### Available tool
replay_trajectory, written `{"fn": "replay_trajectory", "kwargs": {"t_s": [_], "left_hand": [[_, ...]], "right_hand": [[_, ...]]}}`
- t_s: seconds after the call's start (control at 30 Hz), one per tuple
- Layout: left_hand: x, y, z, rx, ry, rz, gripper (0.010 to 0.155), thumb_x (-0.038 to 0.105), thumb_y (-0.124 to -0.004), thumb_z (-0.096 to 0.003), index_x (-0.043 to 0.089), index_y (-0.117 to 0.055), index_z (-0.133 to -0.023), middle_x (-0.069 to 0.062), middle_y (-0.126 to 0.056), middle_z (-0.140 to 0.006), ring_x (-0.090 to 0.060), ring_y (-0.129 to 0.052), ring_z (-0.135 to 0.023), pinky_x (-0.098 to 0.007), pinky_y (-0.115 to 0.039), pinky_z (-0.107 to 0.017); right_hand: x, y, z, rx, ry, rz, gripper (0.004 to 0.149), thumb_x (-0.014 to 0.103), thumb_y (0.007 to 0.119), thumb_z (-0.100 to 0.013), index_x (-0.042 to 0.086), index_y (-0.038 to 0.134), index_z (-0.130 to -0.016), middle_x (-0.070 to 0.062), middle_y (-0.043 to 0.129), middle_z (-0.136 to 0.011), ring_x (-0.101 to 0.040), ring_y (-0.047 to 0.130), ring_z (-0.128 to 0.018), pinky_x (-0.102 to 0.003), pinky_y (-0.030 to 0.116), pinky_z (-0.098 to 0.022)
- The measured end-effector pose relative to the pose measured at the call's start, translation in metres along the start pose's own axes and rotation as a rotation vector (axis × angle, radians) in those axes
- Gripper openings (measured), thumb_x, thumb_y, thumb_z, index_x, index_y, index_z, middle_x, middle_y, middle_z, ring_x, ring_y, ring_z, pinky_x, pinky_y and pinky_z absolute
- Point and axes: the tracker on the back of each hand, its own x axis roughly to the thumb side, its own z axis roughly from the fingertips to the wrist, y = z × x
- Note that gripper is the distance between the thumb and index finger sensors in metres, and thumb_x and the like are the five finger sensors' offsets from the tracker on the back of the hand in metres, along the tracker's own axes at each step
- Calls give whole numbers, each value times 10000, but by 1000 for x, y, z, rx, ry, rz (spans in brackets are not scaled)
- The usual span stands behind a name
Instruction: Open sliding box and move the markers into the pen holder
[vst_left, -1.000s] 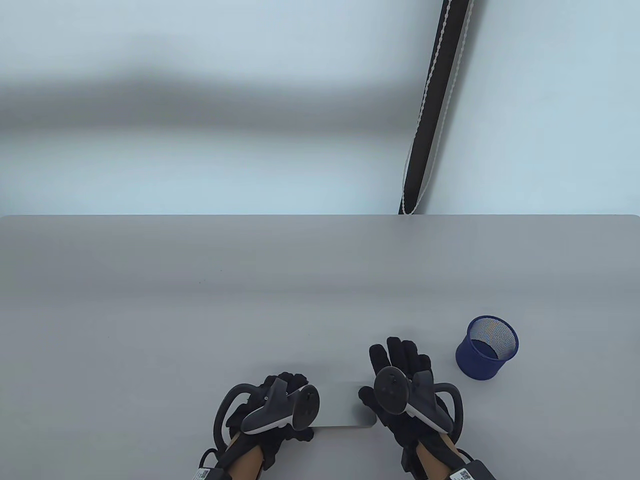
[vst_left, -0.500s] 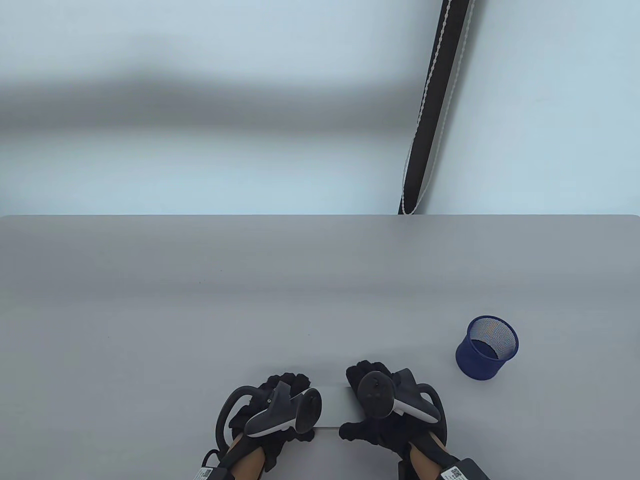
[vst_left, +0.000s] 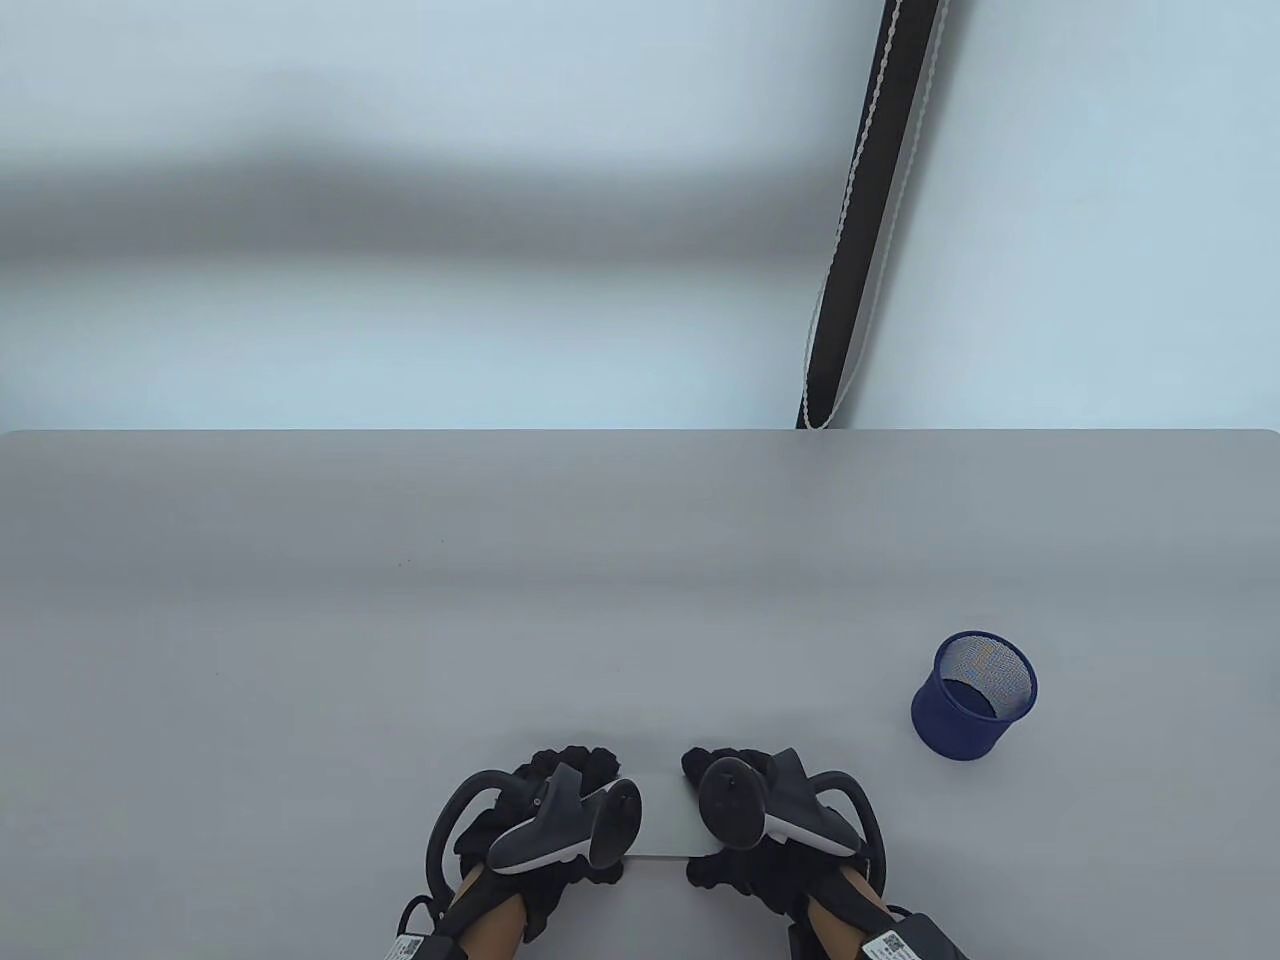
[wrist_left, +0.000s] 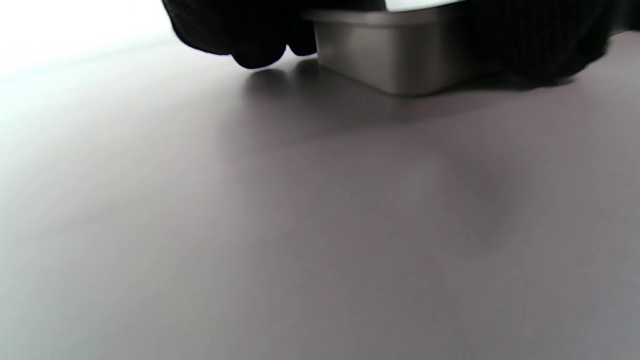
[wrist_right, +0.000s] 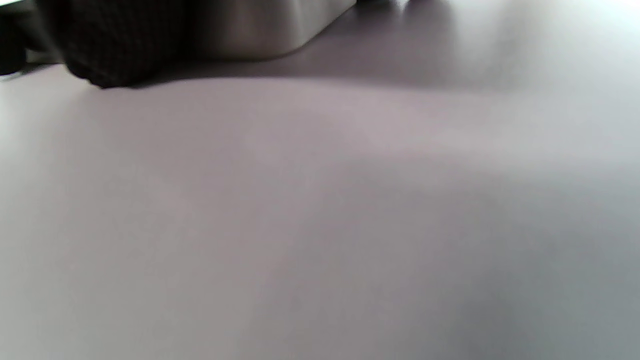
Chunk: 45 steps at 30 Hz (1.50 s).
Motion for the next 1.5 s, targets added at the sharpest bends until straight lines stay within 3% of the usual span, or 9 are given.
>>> {"fn": "replay_trajectory", "kwargs": {"t_s": [0.5,0.8,1.5], "left_hand": [[-9,-1,4,-39,19,-61,832,760,-609,-394,340,-384,-1076,52,-569,-1157,-235,-718,-1039,-361,-712,-783],[-17,-7,8,-30,-35,-49,856,753,-605,-381,322,-351,-1076,33,-541,-1157,-244,-701,-1041,-373,-700,-789],[-35,-11,13,-52,0,-55,860,744,-609,-368,326,-344,-1072,36,-537,-1156,-239,-694,-1045,-368,-695,-792]], "right_hand": [[0,0,-1,39,7,8,672,593,642,-453,361,227,-928,78,308,-1035,-266,323,-1015,-501,360,-769],[-1,0,0,62,17,19,681,602,631,-458,353,207,-930,65,281,-1039,-253,309,-1019,-501,355,-770],[-11,-5,4,111,78,75,743,589,677,-427,319,215,-942,44,304,-1034,-233,331,-1019,-493,386,-767]]}}
